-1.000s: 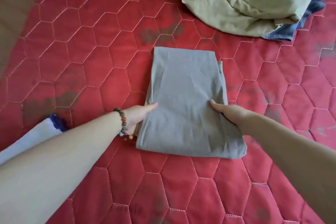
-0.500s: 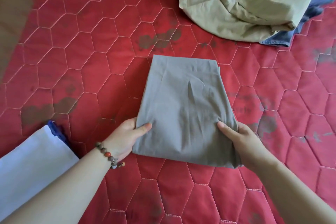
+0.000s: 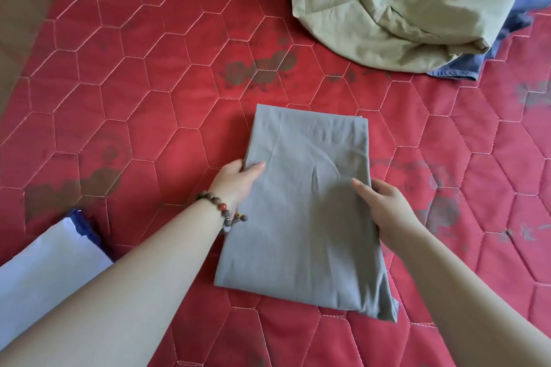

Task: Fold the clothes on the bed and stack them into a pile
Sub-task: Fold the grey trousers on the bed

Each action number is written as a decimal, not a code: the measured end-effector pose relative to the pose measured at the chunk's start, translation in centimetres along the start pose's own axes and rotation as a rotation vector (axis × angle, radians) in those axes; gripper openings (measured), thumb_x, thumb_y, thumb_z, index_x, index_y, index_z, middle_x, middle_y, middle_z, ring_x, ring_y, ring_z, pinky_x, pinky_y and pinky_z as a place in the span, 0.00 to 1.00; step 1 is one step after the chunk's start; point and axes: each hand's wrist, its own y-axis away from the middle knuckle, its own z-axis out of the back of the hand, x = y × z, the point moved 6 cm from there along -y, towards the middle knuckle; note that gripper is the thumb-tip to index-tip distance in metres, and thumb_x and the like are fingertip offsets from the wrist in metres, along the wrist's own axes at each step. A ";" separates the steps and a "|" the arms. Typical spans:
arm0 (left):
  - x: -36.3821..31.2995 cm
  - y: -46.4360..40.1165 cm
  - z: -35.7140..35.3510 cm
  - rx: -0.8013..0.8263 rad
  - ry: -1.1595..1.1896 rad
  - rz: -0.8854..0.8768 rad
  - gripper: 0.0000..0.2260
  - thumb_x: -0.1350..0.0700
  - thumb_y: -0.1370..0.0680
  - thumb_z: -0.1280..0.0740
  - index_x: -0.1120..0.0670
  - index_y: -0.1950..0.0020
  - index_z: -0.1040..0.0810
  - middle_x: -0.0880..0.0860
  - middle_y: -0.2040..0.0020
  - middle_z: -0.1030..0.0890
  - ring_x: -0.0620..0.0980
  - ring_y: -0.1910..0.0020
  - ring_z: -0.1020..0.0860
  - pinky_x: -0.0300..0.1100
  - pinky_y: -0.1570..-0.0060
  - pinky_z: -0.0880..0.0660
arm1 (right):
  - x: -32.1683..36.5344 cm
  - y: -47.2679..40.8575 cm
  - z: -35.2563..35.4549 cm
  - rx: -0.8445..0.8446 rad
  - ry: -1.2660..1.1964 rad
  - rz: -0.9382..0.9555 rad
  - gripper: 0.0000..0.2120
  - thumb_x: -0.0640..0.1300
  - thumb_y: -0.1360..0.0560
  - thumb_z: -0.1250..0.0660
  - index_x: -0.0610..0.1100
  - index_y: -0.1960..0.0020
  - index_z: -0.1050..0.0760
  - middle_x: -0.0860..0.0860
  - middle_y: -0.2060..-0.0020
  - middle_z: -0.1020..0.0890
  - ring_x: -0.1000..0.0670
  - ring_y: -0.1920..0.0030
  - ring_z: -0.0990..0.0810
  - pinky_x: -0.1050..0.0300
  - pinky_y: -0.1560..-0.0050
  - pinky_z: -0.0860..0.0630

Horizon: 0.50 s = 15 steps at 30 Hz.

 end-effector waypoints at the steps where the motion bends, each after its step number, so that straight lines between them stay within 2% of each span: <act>1: -0.1 -0.2 0.1 -0.041 -0.105 -0.045 0.09 0.51 0.22 0.33 0.57 0.49 0.19 0.57 0.52 0.16 0.59 0.51 0.18 0.54 0.48 0.21 | 0.5 -0.5 -0.3 -0.006 0.016 0.026 0.09 0.46 0.23 0.32 0.39 0.51 0.21 0.40 0.54 0.15 0.42 0.56 0.16 0.41 0.51 0.19; 2: 0.0 -0.2 0.3 -0.073 -0.159 -0.072 0.09 0.51 0.21 0.34 0.57 0.49 0.20 0.57 0.52 0.16 0.59 0.51 0.18 0.55 0.48 0.22 | 0.9 -0.8 -0.6 -0.021 0.042 0.065 0.07 0.44 0.23 0.33 0.41 0.50 0.22 0.42 0.55 0.15 0.42 0.55 0.16 0.43 0.51 0.19; 4: 0.8 -0.1 0.5 -0.085 -0.124 -0.093 0.08 0.52 0.21 0.34 0.56 0.49 0.20 0.55 0.53 0.16 0.57 0.50 0.18 0.56 0.46 0.23 | 1.5 -0.9 -0.8 -0.085 0.125 0.161 0.03 0.42 0.23 0.33 0.42 0.53 0.23 0.45 0.58 0.16 0.46 0.58 0.18 0.50 0.56 0.21; 7: 1.1 -0.3 0.4 -0.078 -0.175 -0.106 0.09 0.52 0.21 0.34 0.57 0.49 0.20 0.54 0.53 0.16 0.55 0.52 0.18 0.55 0.47 0.23 | 1.4 -0.9 -1.2 -0.212 0.273 0.222 0.10 0.41 0.24 0.33 0.39 0.61 0.30 0.47 0.68 0.24 0.49 0.66 0.29 0.55 0.66 0.33; 9: 0.9 -0.7 0.5 -0.096 -0.209 -0.099 0.11 0.51 0.22 0.34 0.58 0.49 0.20 0.55 0.53 0.16 0.56 0.52 0.18 0.54 0.48 0.22 | 1.4 -1.2 -1.4 -0.271 0.330 0.202 0.13 0.42 0.24 0.33 0.40 0.63 0.32 0.49 0.70 0.27 0.50 0.68 0.32 0.55 0.68 0.36; 12: 1.1 -1.1 0.5 -0.020 -0.104 -0.046 0.08 0.52 0.22 0.32 0.55 0.48 0.18 0.54 0.51 0.15 0.55 0.49 0.18 0.56 0.45 0.22 | 1.2 -1.4 -1.0 -0.253 0.290 0.151 0.13 0.44 0.24 0.33 0.36 0.60 0.30 0.46 0.68 0.25 0.49 0.66 0.30 0.53 0.66 0.32; 15: 1.8 -1.0 0.4 0.082 0.034 0.012 0.04 0.55 0.22 0.32 0.53 0.51 0.17 0.57 0.49 0.15 0.58 0.46 0.18 0.60 0.42 0.24 | 0.0 -1.0 0.0 -0.224 0.194 0.095 0.11 0.45 0.25 0.32 0.40 0.61 0.27 0.46 0.68 0.22 0.49 0.65 0.27 0.52 0.64 0.27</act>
